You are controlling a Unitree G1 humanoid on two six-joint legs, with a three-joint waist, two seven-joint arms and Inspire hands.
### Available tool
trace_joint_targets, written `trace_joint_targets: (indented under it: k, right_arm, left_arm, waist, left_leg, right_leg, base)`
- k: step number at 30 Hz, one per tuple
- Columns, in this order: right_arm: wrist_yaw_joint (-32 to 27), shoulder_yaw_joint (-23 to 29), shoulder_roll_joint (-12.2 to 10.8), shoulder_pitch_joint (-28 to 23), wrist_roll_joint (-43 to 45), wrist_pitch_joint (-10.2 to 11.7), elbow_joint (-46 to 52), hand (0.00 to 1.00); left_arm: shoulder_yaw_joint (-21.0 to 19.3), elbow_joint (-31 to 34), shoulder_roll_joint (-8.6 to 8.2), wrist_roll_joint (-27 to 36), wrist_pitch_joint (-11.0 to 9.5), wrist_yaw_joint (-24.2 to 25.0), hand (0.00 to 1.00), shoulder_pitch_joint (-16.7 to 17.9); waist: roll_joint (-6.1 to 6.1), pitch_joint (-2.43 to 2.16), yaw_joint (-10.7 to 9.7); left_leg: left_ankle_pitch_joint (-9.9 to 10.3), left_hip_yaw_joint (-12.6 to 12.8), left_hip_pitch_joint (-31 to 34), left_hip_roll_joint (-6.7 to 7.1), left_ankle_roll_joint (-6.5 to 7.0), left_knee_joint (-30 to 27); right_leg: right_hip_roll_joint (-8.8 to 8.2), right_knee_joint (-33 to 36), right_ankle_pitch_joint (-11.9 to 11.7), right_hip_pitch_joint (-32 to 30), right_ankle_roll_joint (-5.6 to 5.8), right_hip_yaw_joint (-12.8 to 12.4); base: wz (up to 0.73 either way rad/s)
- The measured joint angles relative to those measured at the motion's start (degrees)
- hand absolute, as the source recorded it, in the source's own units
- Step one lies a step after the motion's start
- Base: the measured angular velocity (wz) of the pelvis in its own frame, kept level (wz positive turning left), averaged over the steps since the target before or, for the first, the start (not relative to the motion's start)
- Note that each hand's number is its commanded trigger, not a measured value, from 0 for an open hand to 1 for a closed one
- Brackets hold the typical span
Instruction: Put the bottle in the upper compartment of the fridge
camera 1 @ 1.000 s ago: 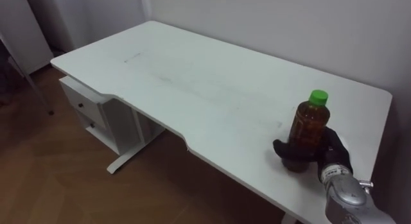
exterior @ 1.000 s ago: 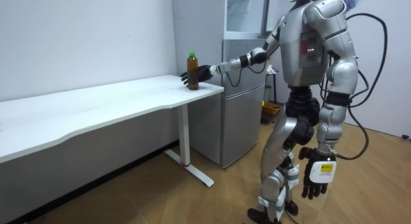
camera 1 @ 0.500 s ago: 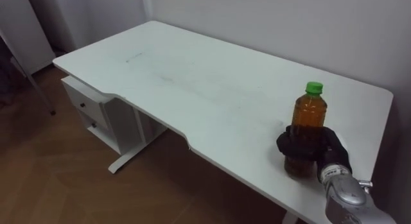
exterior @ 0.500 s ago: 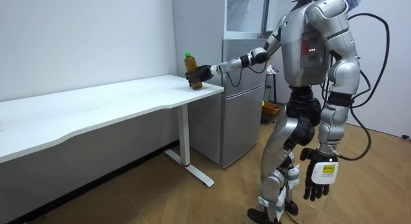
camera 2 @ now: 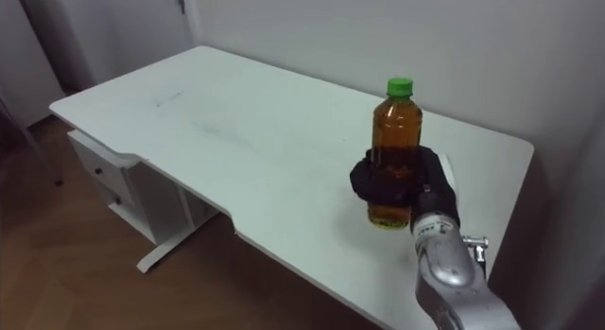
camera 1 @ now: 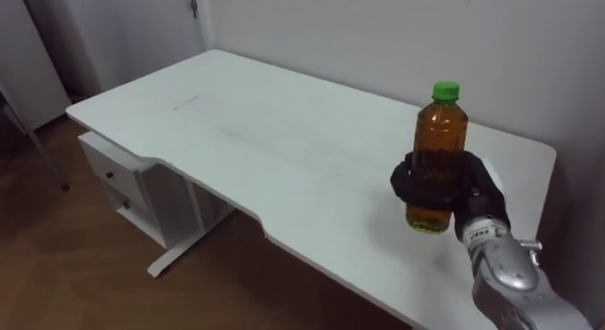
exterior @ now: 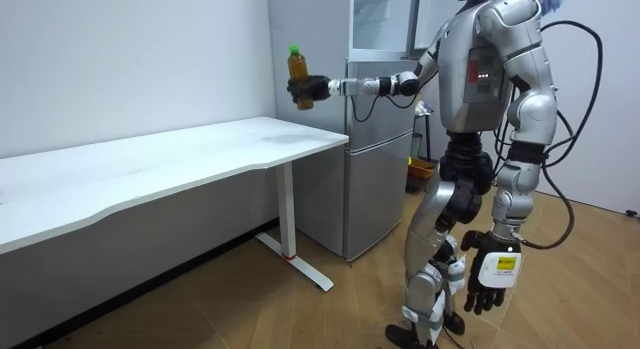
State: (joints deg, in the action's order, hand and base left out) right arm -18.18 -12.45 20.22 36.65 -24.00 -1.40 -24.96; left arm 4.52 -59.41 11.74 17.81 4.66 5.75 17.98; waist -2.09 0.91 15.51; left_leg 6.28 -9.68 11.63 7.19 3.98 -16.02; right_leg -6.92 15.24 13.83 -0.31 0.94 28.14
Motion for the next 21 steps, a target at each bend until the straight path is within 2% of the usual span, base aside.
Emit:
trace_joint_targets:
  k: [4, 7, 9, 11, 13, 16, 21]
  right_arm:
    - [0.2, 0.0, 0.8, -1.3, 0.3, -0.1, 6.0, 1.0]
    - [1.1, 0.1, 0.9, -4.3, 0.5, -0.1, 12.0, 1.0]
    - [2.2, 0.1, 0.9, -4.7, 1.8, -0.1, 12.7, 1.0]
    - [2.1, 0.3, 1.3, -4.8, 1.8, -1.0, 13.3, 1.0]
    - [2.2, 0.5, 3.1, -4.8, 2.0, -3.5, 16.8, 1.0]
    - [2.8, 2.3, 4.7, -4.7, 2.3, -4.9, 21.3, 1.0]
    - [2.8, 6.7, 4.9, -4.7, 3.5, -5.8, 27.1, 1.0]
  left_arm:
    - [-1.4, -0.2, 0.07, -2.4, 0.0, 0.0, 0.0, 0.3]
    - [-1.7, -0.4, 0.03, -4.7, 0.1, 0.0, 0.0, 0.2]
    - [-2.5, -1.3, 0.04, -5.1, 0.1, 0.0, 0.0, 0.0]
    - [-4.0, -2.0, 0.04, -5.0, 0.3, 0.0, 0.0, -0.3]
    - [-5.5, -2.0, 0.04, -5.0, 1.2, 0.1, 0.0, -0.3]
    - [-7.1, -2.1, 0.04, -5.1, 1.7, 1.0, 0.0, -0.4]
    - [-8.8, -2.3, -0.03, -5.1, 1.9, 1.0, 0.0, -0.2]
  waist:
    - [-1.35, -0.83, -2.3]
    - [-1.19, -0.8, -3.0]
    - [-1.06, -0.77, -4.0]
    - [-1.05, -0.8, -4.8]
    - [-0.99, -0.91, -5.7]
    - [-1.01, -1.0, -6.4]
    - [-1.29, -1.15, -8.1]
  left_leg:
    - [0.0, 0.3, -1.9, -0.09, 0.01, 0.8]
    - [0.3, 1.5, -4.1, -0.38, 0.15, 1.3]
    - [0.5, 1.6, -4.9, -0.51, 0.11, 1.4]
    - [0.7, 1.8, -5.5, -0.59, 0.11, 1.3]
    - [0.7, 1.9, -5.4, -0.59, 0.09, 1.2]
    - [0.7, 3.1, -5.6, -0.94, 0.17, 1.2]
    - [1.0, 4.7, -7.6, -1.09, 0.64, 1.8]
  right_leg:
    - [0.2, -0.7, 0.0, 1.8, 0.03, -1.2]
    - [0.7, -1.5, -0.2, 3.7, 0.23, -2.2]
    - [0.91, -1.6, -0.3, 4.6, 0.27, -3.0]
    - [0.95, -1.6, -0.3, 4.9, 0.27, -3.8]
    - [0.96, -2.2, -0.3, 4.3, 0.29, -5.1]
    - [1.23, -2.6, -0.7, 4.2, 0.36, -6.2]
    - [1.55, -3.0, -1.0, 5.6, 0.58, -7.8]
  base:
    - [-0.04]
    - [-0.17]
    - [-0.14]
    - [-0.08]
    - [-0.11]
    - [-0.18]
    - [-0.14]
